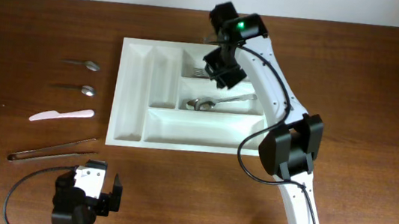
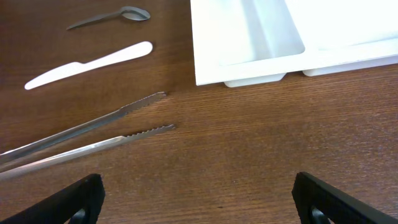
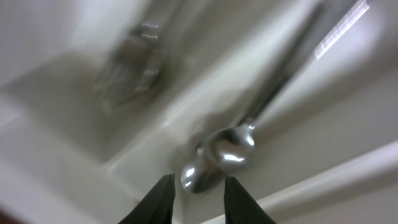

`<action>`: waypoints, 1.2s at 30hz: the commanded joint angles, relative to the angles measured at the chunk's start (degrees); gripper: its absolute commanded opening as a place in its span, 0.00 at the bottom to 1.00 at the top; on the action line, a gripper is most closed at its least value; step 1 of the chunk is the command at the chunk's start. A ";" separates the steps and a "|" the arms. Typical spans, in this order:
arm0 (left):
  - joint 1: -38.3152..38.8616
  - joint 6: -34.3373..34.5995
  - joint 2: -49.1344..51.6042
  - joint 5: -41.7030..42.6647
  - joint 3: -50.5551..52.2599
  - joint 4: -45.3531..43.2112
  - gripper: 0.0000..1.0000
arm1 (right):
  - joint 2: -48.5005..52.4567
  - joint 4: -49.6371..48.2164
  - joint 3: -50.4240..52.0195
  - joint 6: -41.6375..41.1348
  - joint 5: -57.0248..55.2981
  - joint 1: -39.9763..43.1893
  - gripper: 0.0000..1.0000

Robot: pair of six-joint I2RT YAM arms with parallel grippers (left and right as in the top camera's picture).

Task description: Pack container

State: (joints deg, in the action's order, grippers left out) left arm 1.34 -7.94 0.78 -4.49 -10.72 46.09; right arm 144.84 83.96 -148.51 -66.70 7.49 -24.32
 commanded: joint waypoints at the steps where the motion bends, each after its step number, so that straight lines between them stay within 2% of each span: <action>1: 0.26 -0.74 -0.44 0.22 0.17 0.02 0.99 | -1.25 2.36 -6.82 18.53 -6.49 0.42 0.32; 4: 0.26 -0.74 -0.44 0.22 0.17 0.02 0.99 | -1.27 7.78 -11.91 27.98 -17.88 0.46 0.41; 5: 0.26 -0.74 -0.44 0.22 0.17 0.02 0.99 | -1.27 9.44 -13.14 29.75 -21.53 0.44 0.50; 7: 0.26 -0.74 -0.44 0.22 0.17 0.02 0.99 | -1.27 13.40 -15.85 33.07 -30.99 0.66 0.99; 10: 0.26 -0.74 -0.44 0.22 0.17 0.02 0.99 | -1.77 13.38 -15.98 39.69 -32.37 1.53 0.99; 16: 0.26 -0.74 -0.44 0.22 0.17 0.02 0.99 | -2.05 13.38 -15.98 39.28 -32.41 7.15 0.99; 22: 0.26 -0.74 -0.44 0.22 0.17 0.02 0.99 | -2.05 13.38 -15.98 40.00 -32.28 17.20 0.99; 29: 0.26 -0.74 -0.44 0.22 0.17 0.02 0.99 | -2.03 13.35 -15.96 42.73 -22.01 29.90 0.99; 32: 0.26 -0.74 -0.44 0.22 0.17 0.02 0.99 | -2.03 13.35 -15.96 44.57 -15.50 33.77 0.99; 36: 0.26 -0.74 -0.44 0.22 0.17 0.02 0.99 | -1.97 13.35 -15.91 45.31 -13.20 36.44 0.99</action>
State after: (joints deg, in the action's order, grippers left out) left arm 1.34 -7.94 0.78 -4.49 -10.72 46.09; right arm 144.70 96.99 -163.57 -23.09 -10.87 11.66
